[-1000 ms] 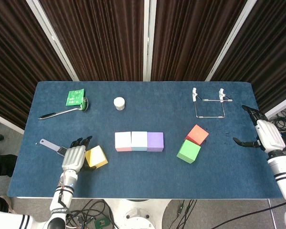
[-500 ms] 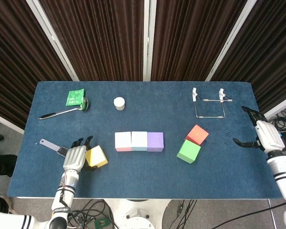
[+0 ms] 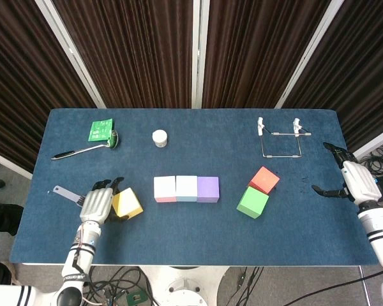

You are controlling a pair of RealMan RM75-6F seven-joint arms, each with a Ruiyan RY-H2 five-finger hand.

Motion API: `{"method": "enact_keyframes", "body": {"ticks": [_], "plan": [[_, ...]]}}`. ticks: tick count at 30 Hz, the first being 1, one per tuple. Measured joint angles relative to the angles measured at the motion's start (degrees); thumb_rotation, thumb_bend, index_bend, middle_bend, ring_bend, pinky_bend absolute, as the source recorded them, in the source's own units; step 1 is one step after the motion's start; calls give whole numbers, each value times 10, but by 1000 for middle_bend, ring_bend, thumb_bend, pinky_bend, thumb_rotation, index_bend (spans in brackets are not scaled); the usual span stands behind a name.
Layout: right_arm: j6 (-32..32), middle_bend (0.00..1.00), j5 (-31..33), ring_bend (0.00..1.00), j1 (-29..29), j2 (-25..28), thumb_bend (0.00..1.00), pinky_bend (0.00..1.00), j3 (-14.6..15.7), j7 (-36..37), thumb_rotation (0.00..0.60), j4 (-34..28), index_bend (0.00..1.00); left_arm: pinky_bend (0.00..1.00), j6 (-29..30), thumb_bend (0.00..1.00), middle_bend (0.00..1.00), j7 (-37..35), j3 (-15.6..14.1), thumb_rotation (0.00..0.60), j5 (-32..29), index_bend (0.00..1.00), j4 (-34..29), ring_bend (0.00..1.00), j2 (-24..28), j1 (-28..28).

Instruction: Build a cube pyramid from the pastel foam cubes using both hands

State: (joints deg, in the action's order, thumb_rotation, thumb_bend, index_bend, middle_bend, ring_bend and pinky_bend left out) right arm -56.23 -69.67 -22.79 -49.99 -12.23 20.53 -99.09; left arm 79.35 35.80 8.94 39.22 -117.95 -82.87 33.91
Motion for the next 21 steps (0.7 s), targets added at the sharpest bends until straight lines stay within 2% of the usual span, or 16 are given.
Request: {"method": "enact_keyframes", "body": {"ticks": [5, 11, 16, 21], "plan": [[-3, 63, 4, 0, 1, 4, 110, 0, -1, -5, 600, -6, 0, 106, -51, 260, 498, -8, 33, 600, -15, 129, -26, 109, 62, 18], [-1, 63, 9, 0, 2, 8, 109, 0, 0, -10, 600, -9, 0, 106, -125, 259, 506, -27, 67, 600, -36, 129, -29, 109, 106, 54], [-3, 63, 11, 0, 3, 13, 110, 0, -2, -9, 600, -12, 0, 106, -167, 260, 525, -37, 85, 600, -71, 130, -21, 121, 115, 93], [-2, 63, 10, 0, 4, 15, 110, 0, -1, -7, 600, -10, 0, 106, -182, 259, 526, -30, 95, 600, -95, 129, 6, 121, 100, 143]]}}
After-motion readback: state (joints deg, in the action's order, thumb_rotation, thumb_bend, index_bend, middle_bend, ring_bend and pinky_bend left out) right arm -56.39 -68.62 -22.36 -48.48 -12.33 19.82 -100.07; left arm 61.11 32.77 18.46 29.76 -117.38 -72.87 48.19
